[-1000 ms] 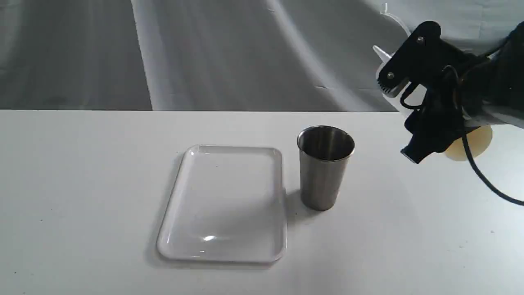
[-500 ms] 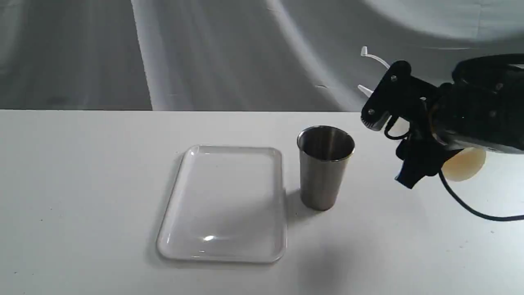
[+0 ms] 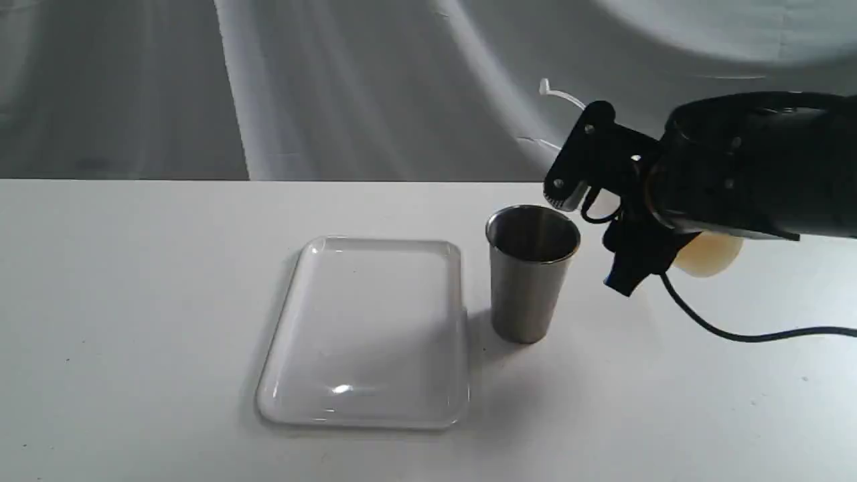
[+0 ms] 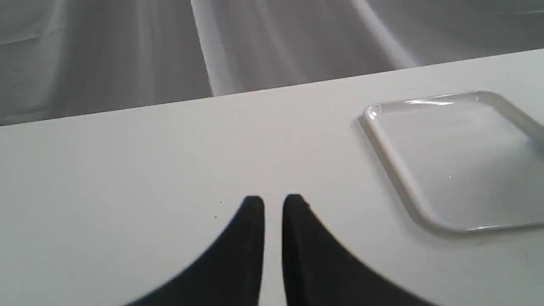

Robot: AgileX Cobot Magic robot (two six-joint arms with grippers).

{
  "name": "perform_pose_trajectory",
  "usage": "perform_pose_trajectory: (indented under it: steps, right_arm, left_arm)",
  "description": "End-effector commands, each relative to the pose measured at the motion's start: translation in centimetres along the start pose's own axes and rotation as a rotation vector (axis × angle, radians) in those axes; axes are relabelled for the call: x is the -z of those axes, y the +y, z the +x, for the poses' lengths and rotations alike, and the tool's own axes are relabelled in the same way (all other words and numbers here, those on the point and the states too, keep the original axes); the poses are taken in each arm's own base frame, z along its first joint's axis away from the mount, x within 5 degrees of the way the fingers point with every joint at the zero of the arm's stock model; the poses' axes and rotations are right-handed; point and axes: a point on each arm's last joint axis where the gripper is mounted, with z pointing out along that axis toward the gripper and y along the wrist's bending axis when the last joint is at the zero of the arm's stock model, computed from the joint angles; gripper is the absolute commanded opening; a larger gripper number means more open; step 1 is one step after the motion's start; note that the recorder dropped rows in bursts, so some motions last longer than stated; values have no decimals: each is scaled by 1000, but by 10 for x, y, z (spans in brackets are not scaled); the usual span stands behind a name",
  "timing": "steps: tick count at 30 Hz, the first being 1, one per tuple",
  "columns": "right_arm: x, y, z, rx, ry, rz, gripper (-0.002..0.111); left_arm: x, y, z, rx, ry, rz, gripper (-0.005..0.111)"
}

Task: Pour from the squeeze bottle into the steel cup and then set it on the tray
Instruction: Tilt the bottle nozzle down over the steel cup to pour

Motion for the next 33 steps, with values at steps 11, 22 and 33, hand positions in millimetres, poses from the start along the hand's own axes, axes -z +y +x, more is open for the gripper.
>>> perform_pose_trajectory:
  steps: [11, 22, 33]
  right_arm:
    - [7, -22, -2, 128, 51, 156, 49]
    - [10, -22, -4, 301, 78, 187, 49]
    - [14, -20, -6, 511, 125, 189, 49]
  left_arm:
    - [0, 0, 1, -2, -7, 2, 8]
    - [0, 0, 1, -2, -7, 2, 8]
    - [0, 0, 1, -2, -7, 2, 8]
